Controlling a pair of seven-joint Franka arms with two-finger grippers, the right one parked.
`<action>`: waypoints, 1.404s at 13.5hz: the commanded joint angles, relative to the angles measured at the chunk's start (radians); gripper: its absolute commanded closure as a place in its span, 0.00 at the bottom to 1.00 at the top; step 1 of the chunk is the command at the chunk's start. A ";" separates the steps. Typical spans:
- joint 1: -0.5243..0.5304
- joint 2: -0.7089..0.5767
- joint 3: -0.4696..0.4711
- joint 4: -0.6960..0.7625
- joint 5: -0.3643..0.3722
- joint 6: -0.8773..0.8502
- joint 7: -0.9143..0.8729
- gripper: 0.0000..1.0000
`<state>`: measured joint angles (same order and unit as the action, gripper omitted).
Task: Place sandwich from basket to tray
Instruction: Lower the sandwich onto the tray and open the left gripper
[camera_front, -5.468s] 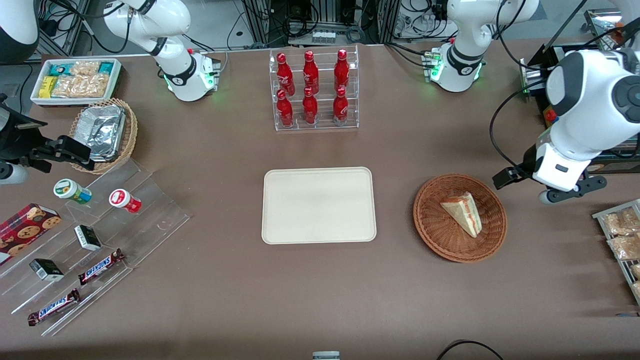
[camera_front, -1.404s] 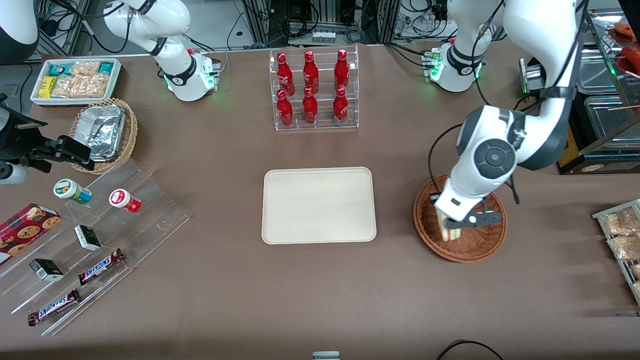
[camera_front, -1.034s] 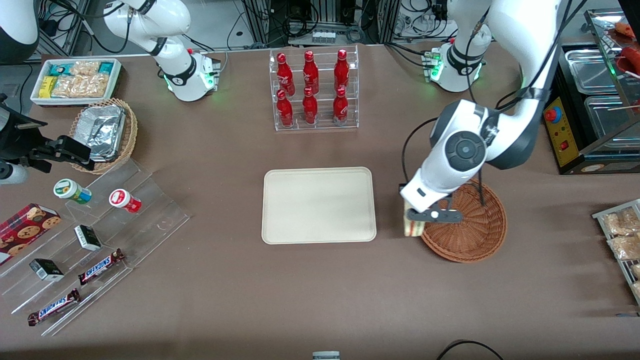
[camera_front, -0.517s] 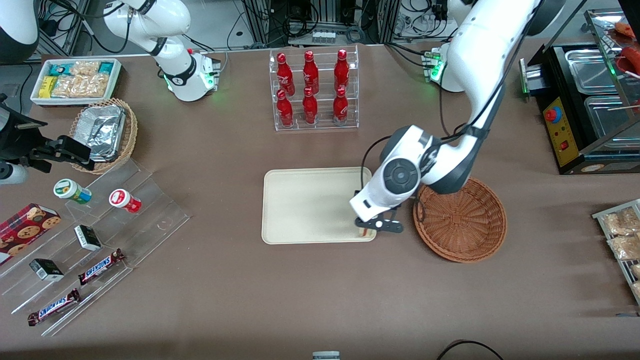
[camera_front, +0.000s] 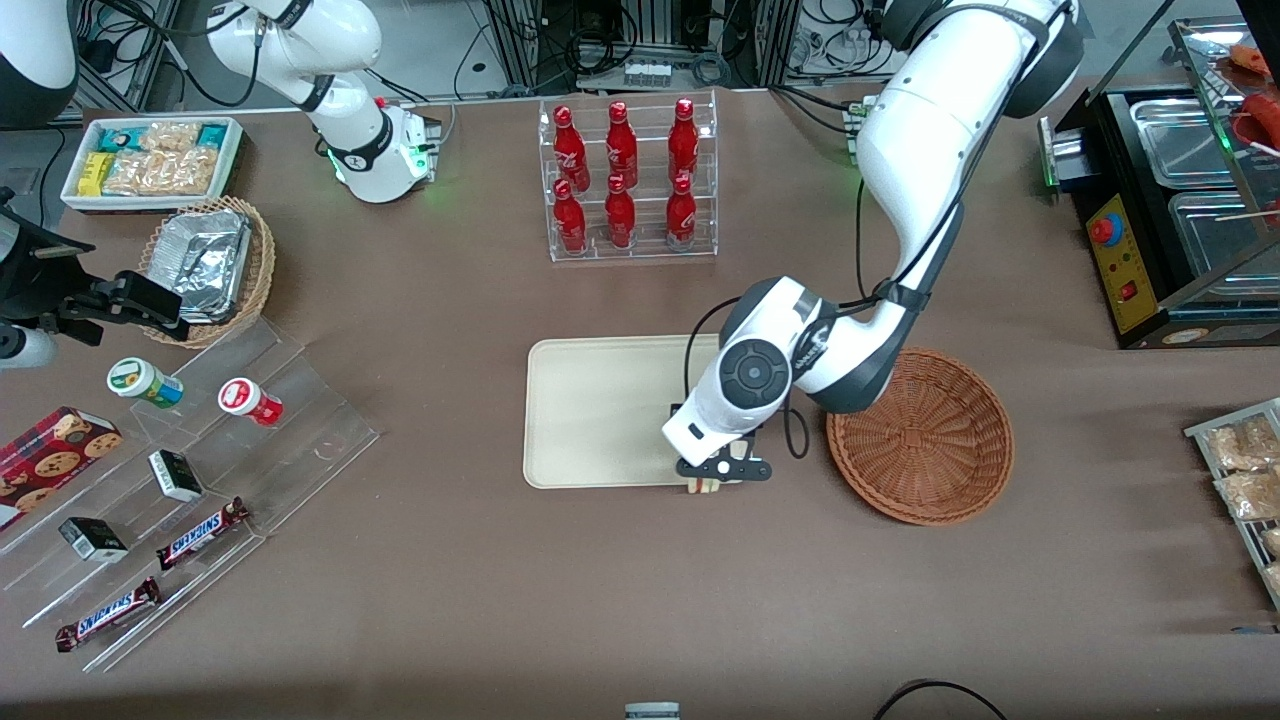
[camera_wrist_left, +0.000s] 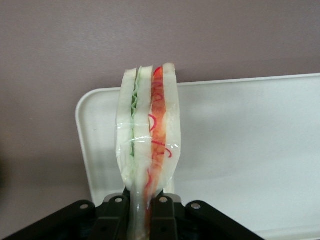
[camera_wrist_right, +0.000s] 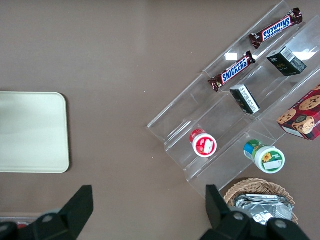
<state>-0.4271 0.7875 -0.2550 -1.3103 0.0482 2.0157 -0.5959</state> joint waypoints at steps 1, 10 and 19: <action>-0.027 0.047 0.010 0.059 0.016 0.035 -0.057 1.00; -0.073 0.079 0.017 0.051 0.064 0.064 -0.073 1.00; -0.096 0.041 0.016 0.048 0.071 -0.041 -0.123 1.00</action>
<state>-0.5067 0.8488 -0.2506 -1.2772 0.0990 2.0226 -0.6852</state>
